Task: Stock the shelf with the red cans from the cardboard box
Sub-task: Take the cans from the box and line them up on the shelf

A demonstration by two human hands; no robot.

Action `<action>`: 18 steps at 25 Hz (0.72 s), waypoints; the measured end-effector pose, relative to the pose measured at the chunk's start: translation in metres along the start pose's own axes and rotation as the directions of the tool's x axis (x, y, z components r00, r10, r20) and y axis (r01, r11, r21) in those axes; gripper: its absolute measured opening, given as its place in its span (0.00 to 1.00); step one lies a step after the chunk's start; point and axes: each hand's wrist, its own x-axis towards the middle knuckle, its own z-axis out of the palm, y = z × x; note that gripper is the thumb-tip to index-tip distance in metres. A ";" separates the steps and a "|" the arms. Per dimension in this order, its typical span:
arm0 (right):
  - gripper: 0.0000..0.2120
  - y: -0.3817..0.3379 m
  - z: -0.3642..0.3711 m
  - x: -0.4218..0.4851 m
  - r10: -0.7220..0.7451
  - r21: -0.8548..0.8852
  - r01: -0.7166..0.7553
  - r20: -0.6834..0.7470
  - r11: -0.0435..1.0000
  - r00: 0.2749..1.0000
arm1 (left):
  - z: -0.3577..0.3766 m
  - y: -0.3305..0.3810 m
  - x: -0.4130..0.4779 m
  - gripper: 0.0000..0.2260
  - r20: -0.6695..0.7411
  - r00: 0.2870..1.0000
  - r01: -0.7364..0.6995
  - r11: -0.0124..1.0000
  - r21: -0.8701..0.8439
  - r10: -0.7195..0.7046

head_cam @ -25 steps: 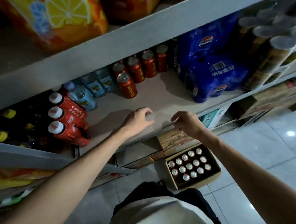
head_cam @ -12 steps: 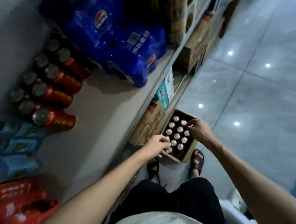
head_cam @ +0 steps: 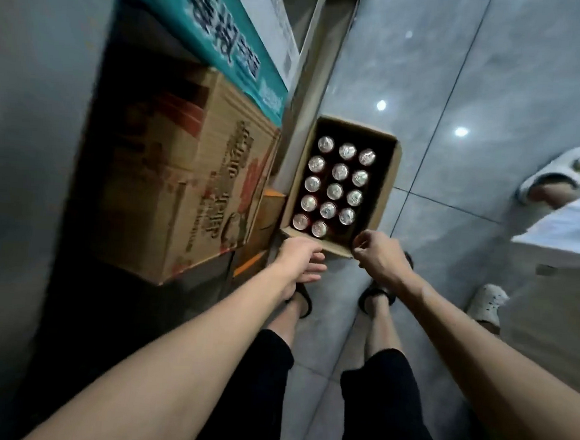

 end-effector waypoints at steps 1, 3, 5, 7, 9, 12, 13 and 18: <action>0.06 0.014 0.018 0.025 -0.010 -0.036 0.010 -0.006 0.999 1.000 | 0.008 -0.008 0.034 0.05 -0.012 1.000 0.028 0.999 -0.014 -0.028; 0.09 0.045 0.054 0.076 -0.041 -0.143 0.042 0.007 0.989 0.999 | 0.019 -0.029 0.103 0.06 -0.034 0.995 0.096 0.994 -0.044 -0.097; 0.13 0.077 0.085 0.127 -0.091 -0.269 0.097 0.033 0.958 0.995 | 0.029 -0.053 0.170 0.09 -0.070 0.987 0.142 0.987 -0.074 -0.147; 0.16 0.101 0.104 0.170 -0.206 -0.429 0.201 0.035 0.880 0.978 | 0.032 -0.071 0.222 0.12 -0.124 0.974 0.173 0.978 -0.120 -0.188; 0.19 0.121 0.121 0.222 -0.331 -0.596 0.268 0.005 0.757 0.944 | 0.038 -0.085 0.276 0.15 -0.162 0.965 0.181 0.971 -0.156 -0.206; 0.17 0.132 0.142 0.278 -0.404 -0.734 0.263 -0.018 0.627 0.914 | 0.043 -0.096 0.331 0.17 -0.186 0.959 0.162 0.953 -0.257 -0.213; 0.14 0.135 0.150 0.293 -0.411 -0.769 0.236 -0.038 0.595 0.911 | 0.046 -0.099 0.346 0.17 -0.194 0.959 0.142 0.942 -0.305 -0.208; 0.13 0.133 0.176 0.317 -0.392 -0.843 0.152 -0.075 0.516 0.917 | 0.046 -0.112 0.364 0.19 -0.249 0.948 0.108 0.939 -0.327 -0.196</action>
